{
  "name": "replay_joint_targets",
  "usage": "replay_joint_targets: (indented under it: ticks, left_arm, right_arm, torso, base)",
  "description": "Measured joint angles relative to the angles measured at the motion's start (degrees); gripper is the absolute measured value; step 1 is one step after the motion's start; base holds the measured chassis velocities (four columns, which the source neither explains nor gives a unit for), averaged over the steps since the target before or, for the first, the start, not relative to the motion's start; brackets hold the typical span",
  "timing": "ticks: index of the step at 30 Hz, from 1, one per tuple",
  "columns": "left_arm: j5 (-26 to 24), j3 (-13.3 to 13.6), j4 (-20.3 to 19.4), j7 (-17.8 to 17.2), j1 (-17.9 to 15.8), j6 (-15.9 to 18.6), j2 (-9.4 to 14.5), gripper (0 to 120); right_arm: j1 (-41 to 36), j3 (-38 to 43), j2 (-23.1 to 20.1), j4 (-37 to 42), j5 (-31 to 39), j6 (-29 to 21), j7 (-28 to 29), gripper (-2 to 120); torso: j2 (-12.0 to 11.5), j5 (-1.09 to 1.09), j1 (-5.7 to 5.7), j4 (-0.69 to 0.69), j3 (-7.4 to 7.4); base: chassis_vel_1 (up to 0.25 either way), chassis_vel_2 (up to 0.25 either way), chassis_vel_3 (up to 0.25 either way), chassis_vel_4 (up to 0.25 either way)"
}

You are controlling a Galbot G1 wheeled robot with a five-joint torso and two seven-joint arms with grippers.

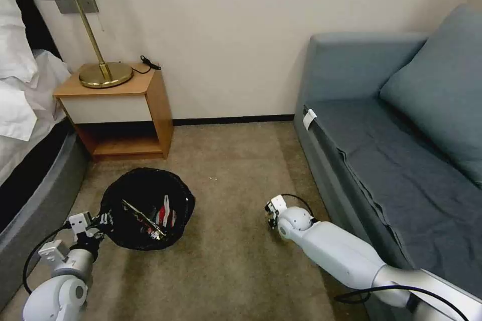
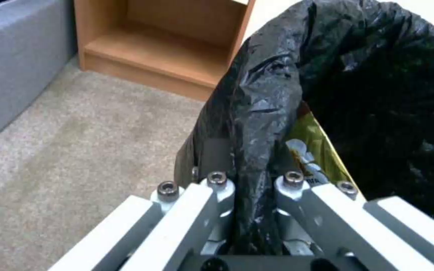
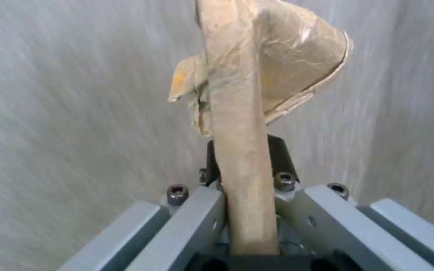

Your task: Pick up the trash bin, then pick up the garbage on the floor and place it into the trash bin.

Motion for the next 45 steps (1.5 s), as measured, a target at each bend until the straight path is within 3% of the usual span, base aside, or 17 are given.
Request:
replay_joint_targets:
  ticks: [6,13,24,42,45]
  left_arm:
    - [-0.1,1.0,-0.5,-0.1,-0.2,0.6,0.1,4]
    - [-0.2,2.3,-1.2,-0.3,-0.6,1.5,0.2,4]
    - [-0.8,4.3,-2.5,-1.0,-1.1,2.8,0.6,4]
    - [-2.4,4.0,-4.6,-1.3,0.1,3.4,0.4,4]
    - [-2.6,3.8,-5.1,-1.3,0.3,3.5,0.3,4]
  right_arm:
    - [2.1,1.4,0.0,6.9,1.1,1.1,1.4,0]
    - [7.7,0.3,1.9,13.3,2.6,5.9,1.6,0]
    - [14.9,-7.5,9.2,23.5,7.3,15.4,2.3,0]
    - [5.9,-13.5,12.1,23.7,2.7,16.6,1.5,0]
    - [5.4,-14.1,12.2,23.7,2.3,15.5,1.8,9]
  torso:
    - [0.0,0.00,0.00,0.01,0.00]
    - [0.0,-0.01,0.00,0.00,0.00]
    - [0.0,-0.01,0.00,0.02,-0.01]
    - [0.0,0.00,0.00,0.01,-0.01]
    - [0.0,0.00,0.00,0.01,-0.01]
  base:
    - [0.000,0.000,0.000,0.000]
    - [0.000,0.000,0.000,0.000]
    - [0.000,0.000,0.000,0.000]
    - [0.000,0.000,0.000,0.000]
    - [0.000,0.000,0.000,0.000]
